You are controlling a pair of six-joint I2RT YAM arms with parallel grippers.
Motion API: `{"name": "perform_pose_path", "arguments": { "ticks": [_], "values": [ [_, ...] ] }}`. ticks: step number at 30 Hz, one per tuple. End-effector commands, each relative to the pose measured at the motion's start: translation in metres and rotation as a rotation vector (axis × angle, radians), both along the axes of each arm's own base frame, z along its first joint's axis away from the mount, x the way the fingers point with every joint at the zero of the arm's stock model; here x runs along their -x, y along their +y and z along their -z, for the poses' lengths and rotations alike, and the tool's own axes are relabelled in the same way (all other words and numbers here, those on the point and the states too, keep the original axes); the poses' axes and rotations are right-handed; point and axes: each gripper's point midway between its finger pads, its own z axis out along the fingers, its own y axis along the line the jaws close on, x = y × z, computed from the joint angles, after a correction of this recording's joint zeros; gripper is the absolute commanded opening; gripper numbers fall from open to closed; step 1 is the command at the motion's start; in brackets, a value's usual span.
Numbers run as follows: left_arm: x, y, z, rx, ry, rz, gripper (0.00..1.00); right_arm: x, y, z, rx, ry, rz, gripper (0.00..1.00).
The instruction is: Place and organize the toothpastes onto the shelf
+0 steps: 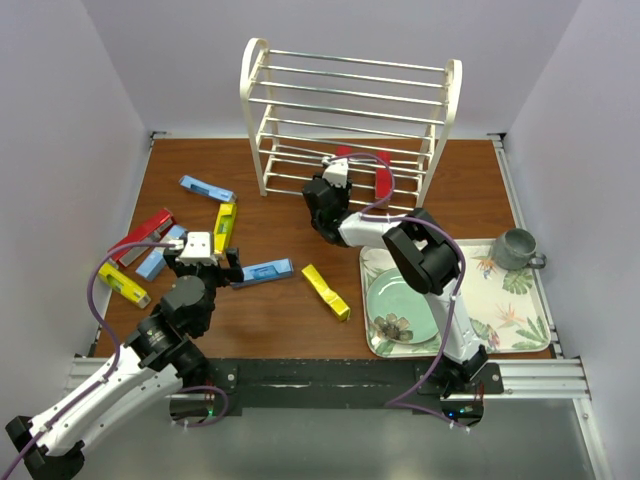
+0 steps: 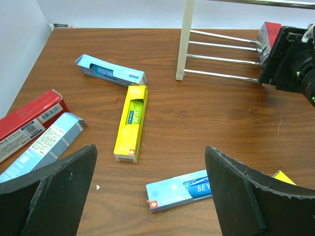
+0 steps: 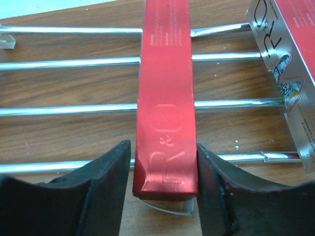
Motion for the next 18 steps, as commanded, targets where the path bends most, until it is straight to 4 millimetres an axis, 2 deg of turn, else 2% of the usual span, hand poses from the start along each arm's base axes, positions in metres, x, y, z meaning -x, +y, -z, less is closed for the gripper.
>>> {"name": "perform_pose_path", "arguments": {
  "ticks": [1,5,9,11,12,13,14,15,16,17,18],
  "values": [
    [-0.003,-0.003,-0.007,0.043,-0.031,-0.002,0.96,-0.009,0.001,-0.035,-0.057,-0.078,0.032,0.6],
    [-0.003,-0.004,-0.006,0.041,-0.029,0.0,0.96,-0.005,0.0,-0.039,-0.069,-0.074,0.027,0.65],
    [-0.003,-0.004,-0.007,0.041,-0.029,0.004,0.96,0.006,-0.001,-0.043,-0.091,-0.065,0.004,0.75],
    [-0.003,-0.005,-0.007,0.042,-0.03,0.006,0.96,0.012,-0.001,-0.059,-0.112,-0.074,-0.018,0.79],
    [-0.004,-0.005,-0.007,0.041,-0.03,0.006,0.96,0.017,-0.003,-0.055,-0.106,-0.059,-0.03,0.83],
    [-0.004,-0.005,-0.007,0.041,-0.03,0.006,0.96,0.022,0.002,-0.07,-0.128,-0.061,-0.072,0.84],
    [-0.004,-0.005,-0.007,0.042,-0.031,0.008,0.96,0.026,0.002,-0.073,-0.132,-0.053,-0.092,0.86],
    [-0.004,-0.005,-0.008,0.039,-0.031,0.008,0.96,0.033,-0.001,-0.068,-0.124,-0.029,-0.112,0.9],
    [-0.004,-0.005,-0.007,0.038,-0.03,0.008,0.96,0.041,0.006,-0.069,-0.135,-0.002,-0.17,0.92],
    [-0.004,-0.005,-0.008,0.038,-0.032,0.007,0.96,0.048,0.006,-0.085,-0.155,-0.01,-0.2,0.93],
    [-0.004,-0.005,-0.009,0.037,-0.033,0.005,0.96,0.057,0.004,-0.081,-0.15,0.016,-0.23,0.96]
  ]
}}
